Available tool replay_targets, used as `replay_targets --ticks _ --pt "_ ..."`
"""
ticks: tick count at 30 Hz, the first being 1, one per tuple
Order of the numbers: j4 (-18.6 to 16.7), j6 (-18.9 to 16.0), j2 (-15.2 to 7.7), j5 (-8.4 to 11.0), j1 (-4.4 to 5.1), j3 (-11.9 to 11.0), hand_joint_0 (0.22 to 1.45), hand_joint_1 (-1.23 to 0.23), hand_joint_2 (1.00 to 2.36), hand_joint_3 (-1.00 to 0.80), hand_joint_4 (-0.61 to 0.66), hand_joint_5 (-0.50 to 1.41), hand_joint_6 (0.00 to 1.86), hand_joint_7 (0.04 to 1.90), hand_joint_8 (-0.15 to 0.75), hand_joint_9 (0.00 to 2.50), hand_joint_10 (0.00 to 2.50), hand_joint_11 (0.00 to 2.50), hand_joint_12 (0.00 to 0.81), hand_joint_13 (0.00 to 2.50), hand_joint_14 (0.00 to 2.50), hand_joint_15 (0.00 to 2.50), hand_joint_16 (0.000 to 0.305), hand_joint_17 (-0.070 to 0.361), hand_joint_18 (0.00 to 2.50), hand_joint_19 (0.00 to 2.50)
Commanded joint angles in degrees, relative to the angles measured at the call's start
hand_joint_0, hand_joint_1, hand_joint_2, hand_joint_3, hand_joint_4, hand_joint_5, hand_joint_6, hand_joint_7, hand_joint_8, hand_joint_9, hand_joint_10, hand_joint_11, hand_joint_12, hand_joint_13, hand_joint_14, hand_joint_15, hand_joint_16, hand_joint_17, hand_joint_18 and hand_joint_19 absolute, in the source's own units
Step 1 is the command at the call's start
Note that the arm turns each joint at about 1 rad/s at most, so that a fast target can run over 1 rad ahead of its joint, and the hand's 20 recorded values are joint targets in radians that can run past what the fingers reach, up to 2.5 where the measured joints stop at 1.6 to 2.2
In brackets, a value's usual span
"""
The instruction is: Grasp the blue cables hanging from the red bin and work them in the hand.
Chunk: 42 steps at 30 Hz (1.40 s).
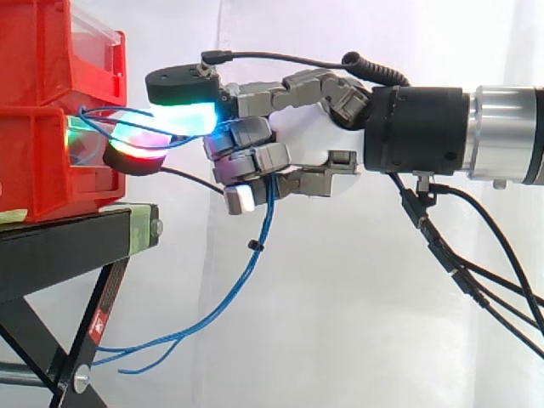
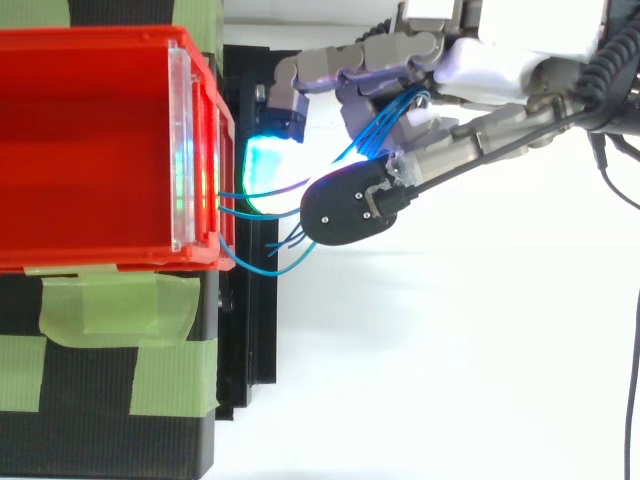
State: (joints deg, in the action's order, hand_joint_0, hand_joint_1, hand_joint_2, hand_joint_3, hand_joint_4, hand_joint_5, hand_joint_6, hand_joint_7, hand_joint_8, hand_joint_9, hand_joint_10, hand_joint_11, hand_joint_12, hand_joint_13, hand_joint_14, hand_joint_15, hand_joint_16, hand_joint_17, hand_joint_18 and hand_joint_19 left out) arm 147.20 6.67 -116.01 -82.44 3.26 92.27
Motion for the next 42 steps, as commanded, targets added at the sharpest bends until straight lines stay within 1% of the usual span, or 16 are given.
replay_targets --ticks 1,4,7,10,14,20,23,24,27,32,34,36,42 --pt "-0.07 0.01 0.0 0.0 0.0 0.01 0.9 -0.72 1.01 -0.07 0.32 0.17 0.01 1.22 0.433 0.4 2.5 1.86 0.495 0.67 2.5 1.47 0.066 0.148 1.09 0.82" --pt "-0.07 0.01 0.0 0.0 -0.09 0.01 0.89 -0.72 1.01 -0.14 0.3 0.15 0.01 1.21 0.428 0.38 2.5 1.9 0.485 0.64 2.5 1.49 0.063 0.143 1.06 0.9" --pt "-0.07 0.09 0.0 0.0 -0.09 0.01 0.88 -0.72 1.01 -0.15 0.3 0.14 0.01 1.21 0.421 0.36 2.5 1.89 0.483 0.62 2.5 1.48 0.061 0.138 1.04 0.96" --pt "-0.07 0.09 0.0 0.0 -0.09 0.01 0.92 -0.72 1.02 -0.08 0.28 0.14 0.01 1.21 0.406 0.35 2.5 1.88 0.47 0.6 2.5 1.48 0.057 0.128 1.04 1.07" --pt "0.01 0.09 -0.09 0.0 -0.09 0.01 0.98 -0.73 1.01 0.02 0.28 0.14 0.01 1.2 0.403 0.35 2.5 1.86 0.463 0.6 2.5 1.46 0.055 0.123 1.04 1.09" --pt "-0.07 0.09 0.0 0.0 -0.09 -0.08 1.02 -0.71 1.01 0.06 0.27 0.15 0.01 1.2 0.387 0.35 2.5 1.83 0.448 0.59 2.5 1.48 0.051 0.114 1.03 1.16" --pt "-0.07 0.09 0.0 0.0 -0.09 0.01 1.04 -0.71 1.01 0.09 0.26 0.15 0.01 1.21 0.387 0.35 2.5 1.84 0.445 0.59 2.5 1.49 0.05 0.112 1.01 1.15" --pt "0.01 0.09 0.0 0.0 -0.18 0.01 1.07 -0.71 1.01 0.12 0.26 0.15 0.01 1.2 0.384 0.35 2.5 1.84 0.443 0.58 2.5 1.47 0.05 0.112 0.98 1.1" --pt "-0.07 0.01 0.0 0.0 -0.09 0.01 1.08 -0.71 1.01 0.16 0.26 0.16 0.01 1.21 0.385 0.36 2.5 1.82 0.442 0.59 2.5 1.45 0.049 0.11 0.97 1.08" --pt "0.01 -0.17 0.0 0.18 -0.09 -0.08 1.1 -0.7 1.0 0.31 0.25 0.17 0.01 1.21 0.381 0.36 2.5 1.81 0.452 0.59 2.5 1.44 0.051 0.115 0.93 0.97" --pt "0.01 -0.35 0.0 0.18 -0.09 0.01 1.1 -0.7 1.02 0.33 0.25 0.17 0.01 1.21 0.385 0.36 2.5 1.82 0.45 0.58 2.5 1.47 0.051 0.116 0.92 0.96" --pt "0.01 -0.52 0.0 0.09 -0.09 0.01 1.11 -0.71 1.02 0.36 0.23 0.16 0.01 1.22 0.385 0.33 2.5 1.84 0.45 0.55 2.5 1.47 0.05 0.113 0.88 1.02" --pt "0.01 -1.4 0.0 -0.09 -0.09 -0.08 1.14 -0.74 1.0 0.36 0.17 0.14 0.0 1.24 0.376 0.29 2.5 1.83 0.442 0.5 2.5 1.45 0.049 0.11 0.82 1.08"
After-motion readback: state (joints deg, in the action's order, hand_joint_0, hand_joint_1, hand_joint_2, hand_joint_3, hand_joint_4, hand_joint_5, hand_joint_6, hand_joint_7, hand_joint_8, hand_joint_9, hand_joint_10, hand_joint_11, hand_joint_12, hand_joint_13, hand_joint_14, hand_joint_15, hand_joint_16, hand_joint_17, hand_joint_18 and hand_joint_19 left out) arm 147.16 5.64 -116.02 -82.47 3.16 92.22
